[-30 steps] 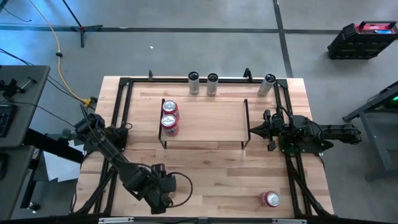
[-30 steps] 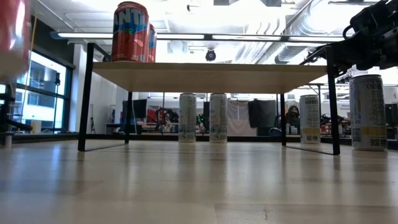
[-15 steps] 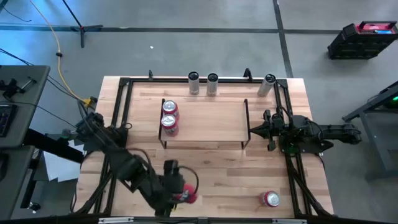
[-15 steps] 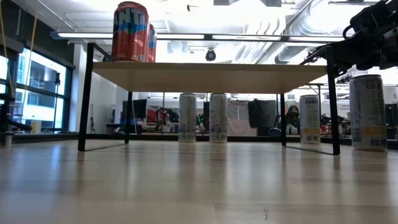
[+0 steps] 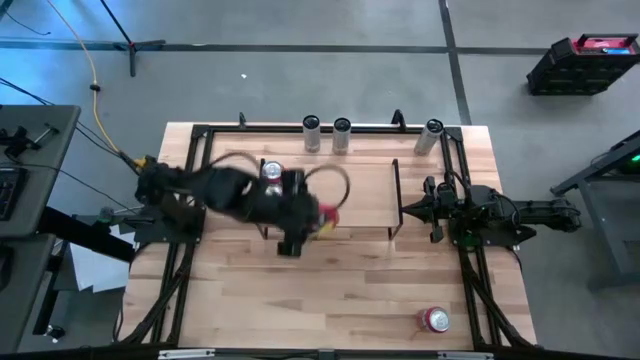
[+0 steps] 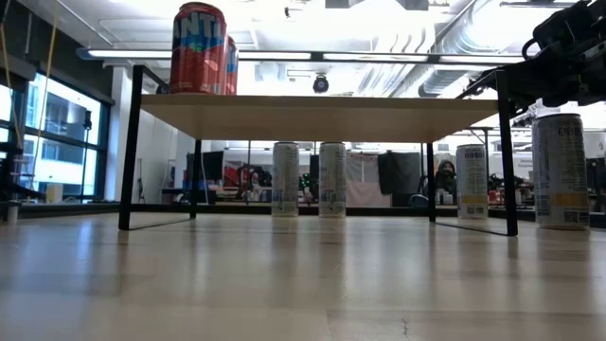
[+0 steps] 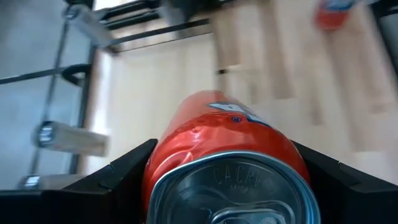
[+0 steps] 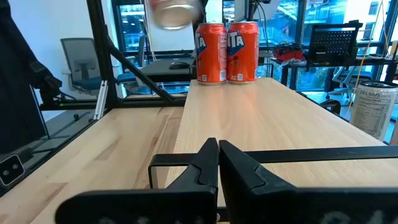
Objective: Place canned beverage on shelf
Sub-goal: Put the red soda can on the shelf
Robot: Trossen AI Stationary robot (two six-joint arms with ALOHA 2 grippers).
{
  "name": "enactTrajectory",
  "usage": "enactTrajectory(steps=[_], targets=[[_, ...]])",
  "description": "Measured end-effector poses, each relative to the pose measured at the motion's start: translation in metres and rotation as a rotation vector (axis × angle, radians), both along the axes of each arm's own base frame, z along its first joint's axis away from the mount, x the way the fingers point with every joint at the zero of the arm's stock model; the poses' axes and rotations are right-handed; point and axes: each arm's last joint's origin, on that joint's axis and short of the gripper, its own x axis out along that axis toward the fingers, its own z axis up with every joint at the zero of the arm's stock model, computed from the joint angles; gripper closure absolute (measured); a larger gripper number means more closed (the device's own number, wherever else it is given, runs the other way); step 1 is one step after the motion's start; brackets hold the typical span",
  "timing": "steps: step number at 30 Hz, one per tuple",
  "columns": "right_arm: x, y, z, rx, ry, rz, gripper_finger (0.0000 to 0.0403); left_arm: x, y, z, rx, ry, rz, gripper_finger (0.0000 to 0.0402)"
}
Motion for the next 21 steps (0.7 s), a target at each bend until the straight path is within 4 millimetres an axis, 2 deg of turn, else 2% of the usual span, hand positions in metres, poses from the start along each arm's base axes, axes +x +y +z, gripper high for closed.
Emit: enactTrajectory(steps=[3,6,13,16,21], targets=[[0.000,0.000,0.000,0.000,0.000,0.000,0.0402,0.002,0.029,0.006,0.025,0.020,0.019,0.0116],[0.000,0.000,0.000,0.000,0.000,0.000,0.0402,0.003,0.061,0.015,-0.024,0.000,0.054,0.0116],[0.000,0.000,0.000,0.000,0.000,0.000,0.0402,-0.002,0.125,0.027,-0.045,-0.028,0.137,0.0116],[0.000,0.000,0.000,0.000,0.000,0.000,0.0402,-0.003,0.149,0.025,-0.072,-0.019,0.160,0.0116],[0.000,0.000,0.000,0.000,0.000,0.000,0.0402,0.004,0.186,0.007,-0.105,0.049,0.197,0.0116]])
